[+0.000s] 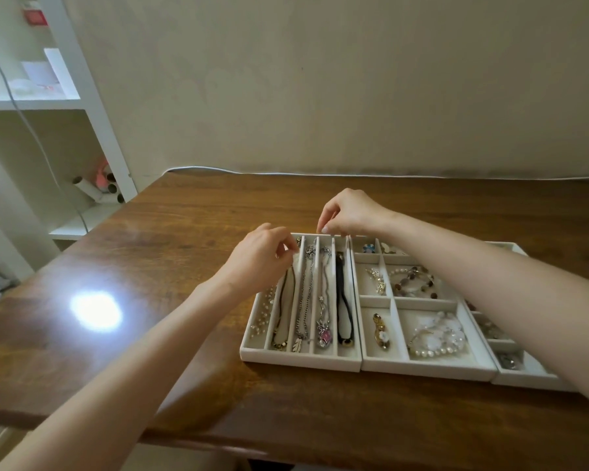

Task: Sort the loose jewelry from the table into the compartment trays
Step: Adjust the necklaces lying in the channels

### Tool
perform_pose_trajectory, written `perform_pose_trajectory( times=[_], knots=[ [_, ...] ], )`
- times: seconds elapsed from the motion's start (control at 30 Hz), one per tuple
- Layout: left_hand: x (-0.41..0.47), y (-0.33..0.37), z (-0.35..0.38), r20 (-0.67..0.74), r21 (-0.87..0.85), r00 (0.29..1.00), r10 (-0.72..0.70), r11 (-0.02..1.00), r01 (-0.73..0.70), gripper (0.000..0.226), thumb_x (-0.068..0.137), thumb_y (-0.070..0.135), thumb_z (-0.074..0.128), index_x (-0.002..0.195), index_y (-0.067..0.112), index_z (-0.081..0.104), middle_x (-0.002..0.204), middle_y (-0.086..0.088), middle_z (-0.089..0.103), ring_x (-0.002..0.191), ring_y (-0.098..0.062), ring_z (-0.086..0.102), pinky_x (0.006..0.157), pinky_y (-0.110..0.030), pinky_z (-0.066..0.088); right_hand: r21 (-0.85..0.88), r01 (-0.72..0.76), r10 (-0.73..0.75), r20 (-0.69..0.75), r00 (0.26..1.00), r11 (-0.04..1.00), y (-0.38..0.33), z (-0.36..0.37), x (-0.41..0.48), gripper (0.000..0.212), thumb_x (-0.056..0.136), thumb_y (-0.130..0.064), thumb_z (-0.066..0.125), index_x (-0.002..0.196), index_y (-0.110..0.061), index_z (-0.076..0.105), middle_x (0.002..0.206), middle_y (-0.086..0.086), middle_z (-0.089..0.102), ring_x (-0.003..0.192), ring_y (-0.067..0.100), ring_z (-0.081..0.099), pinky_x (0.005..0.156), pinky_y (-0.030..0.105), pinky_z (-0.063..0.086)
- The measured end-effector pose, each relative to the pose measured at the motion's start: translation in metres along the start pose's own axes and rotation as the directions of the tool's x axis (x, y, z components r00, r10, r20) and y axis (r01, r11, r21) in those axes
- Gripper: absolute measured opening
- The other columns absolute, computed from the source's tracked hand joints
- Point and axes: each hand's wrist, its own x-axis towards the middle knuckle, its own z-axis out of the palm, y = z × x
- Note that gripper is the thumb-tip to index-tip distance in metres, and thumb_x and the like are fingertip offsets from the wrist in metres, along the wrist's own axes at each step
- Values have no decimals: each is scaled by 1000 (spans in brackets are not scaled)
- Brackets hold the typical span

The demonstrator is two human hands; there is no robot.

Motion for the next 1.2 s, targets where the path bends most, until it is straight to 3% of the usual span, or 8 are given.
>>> perform_pose_trajectory(
  times=[0.07, 0.2, 0.33, 0.47, 0.67, 0.83, 0.97, 1.2],
  knots=[
    [7, -1, 5, 11, 22, 1000, -26, 999, 26, 23, 91, 11, 48, 108, 18, 63, 92, 1, 46, 86, -18, 50, 76, -26, 40, -37, 8, -7, 16, 1000, 999, 1, -1, -3, 21, 84, -3, 59, 85, -15, 76, 83, -6, 65, 79, 6, 59, 60, 17, 44],
    [20, 4, 16, 126, 106, 991, -37, 994, 24, 43, 90, 4, 39, 126, 22, 55, 105, -4, 40, 108, -25, 43, 89, -36, 44, -146, 24, -20, 28, 999, 989, 2, -3, -9, 30, 83, -3, 51, 87, -19, 76, 73, -18, 54, 64, 0, 45, 56, 19, 36],
    [30, 6, 24, 168, 164, 985, -24, 986, -4, 47, 90, 4, 39, 129, 26, 53, 100, -3, 34, 108, -25, 39, 85, -35, 44, -224, 39, -25, 62, 998, 974, 5, 0, -8, 12, 84, -19, 65, 90, -21, 76, 84, -10, 65, 84, 8, 59, 71, 27, 50],
    [35, 6, 28, 139, 156, 990, -24, 988, 2, 36, 93, 12, 42, 123, 23, 60, 101, -4, 37, 107, -24, 41, 85, -35, 45, -321, 15, -2, 39, 999, 947, 4, 10, -4, 16, 82, -30, 70, 95, -21, 73, 93, -5, 68, 89, 12, 60, 73, 29, 49],
    [35, 0, 29, -76, -27, 996, -47, 999, 45, 25, 87, 11, 50, 107, 15, 64, 102, -5, 47, 101, -22, 49, 82, -34, 44, -422, -68, 57, -38, 998, 904, -3, 23, 3, 14, 81, -20, 64, 93, -18, 70, 94, -1, 67, 89, 20, 60, 70, 31, 42],
    [29, 0, 21, -210, -143, 978, 9, 989, -40, 17, 82, 7, 53, 90, 15, 66, 89, 1, 49, 75, -10, 45, 72, -30, 43, -402, -103, 90, -51, 995, 910, -3, 24, 6, 15, 79, -24, 68, 93, -18, 69, 94, 0, 67, 91, 21, 62, 72, 31, 44],
    [22, 11, 11, -123, -182, 981, 153, 968, -174, 17, 80, 10, 54, 78, 21, 67, 80, 11, 41, 75, -1, 42, 66, -23, 37, -369, -113, 103, -46, 994, 922, -3, 22, 5, 14, 78, -27, 71, 89, -17, 69, 89, 0, 67, 88, 20, 62, 70, 31, 44],
    [-3, 26, -5, 274, -97, 895, 353, 936, -339, 24, 80, 11, 56, 72, 29, 69, 83, 14, 40, 86, -1, 37, 75, -15, 32, -307, -74, 63, -45, 997, 949, -2, 17, 4, 2, 78, -23, 68, 79, -21, 67, 78, -6, 63, 83, 16, 61, 63, 28, 42]
  ],
)
